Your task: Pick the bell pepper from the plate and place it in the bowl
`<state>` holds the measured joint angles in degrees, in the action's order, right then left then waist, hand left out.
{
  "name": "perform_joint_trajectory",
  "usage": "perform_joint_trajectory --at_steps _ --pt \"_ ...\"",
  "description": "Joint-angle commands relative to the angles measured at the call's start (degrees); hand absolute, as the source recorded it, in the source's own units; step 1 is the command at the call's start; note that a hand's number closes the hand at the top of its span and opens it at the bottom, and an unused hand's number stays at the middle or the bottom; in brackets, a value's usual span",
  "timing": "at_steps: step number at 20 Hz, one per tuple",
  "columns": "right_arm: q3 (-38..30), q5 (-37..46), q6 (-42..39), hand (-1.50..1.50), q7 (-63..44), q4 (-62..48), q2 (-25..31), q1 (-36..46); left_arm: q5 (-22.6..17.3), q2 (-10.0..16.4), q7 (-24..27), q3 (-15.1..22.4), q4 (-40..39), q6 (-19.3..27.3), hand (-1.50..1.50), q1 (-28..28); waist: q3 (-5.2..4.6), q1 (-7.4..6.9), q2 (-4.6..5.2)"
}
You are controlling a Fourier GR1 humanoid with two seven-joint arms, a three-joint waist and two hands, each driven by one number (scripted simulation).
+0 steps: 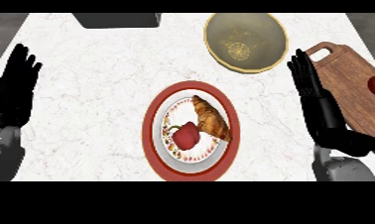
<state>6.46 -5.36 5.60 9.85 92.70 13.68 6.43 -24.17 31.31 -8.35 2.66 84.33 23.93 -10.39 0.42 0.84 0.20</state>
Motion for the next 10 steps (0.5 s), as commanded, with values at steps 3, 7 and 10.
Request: perform_joint_trajectory --at_steps 3,7,10 --pt "9.24 8.58 3.95 1.5 0.73 6.62 -4.39 -1.84 3.3 -3.2 4.88 8.42 3.35 -7.68 0.0 -0.42 -0.51 -0.12 -0.46" --pt "8.23 27.81 6.75 1.5 -0.25 4.92 9.9 3.29 3.6 -4.23 4.43 14.41 5.04 -12.44 0.0 -1.65 -2.34 4.27 -1.83" --pt "21.48 31.29 15.07 -1.5 -6.68 1.7 -8.42 1.24 6.19 -8.81 6.51 22.07 6.12 -15.36 0.0 -1.68 -0.55 -0.56 -0.16"
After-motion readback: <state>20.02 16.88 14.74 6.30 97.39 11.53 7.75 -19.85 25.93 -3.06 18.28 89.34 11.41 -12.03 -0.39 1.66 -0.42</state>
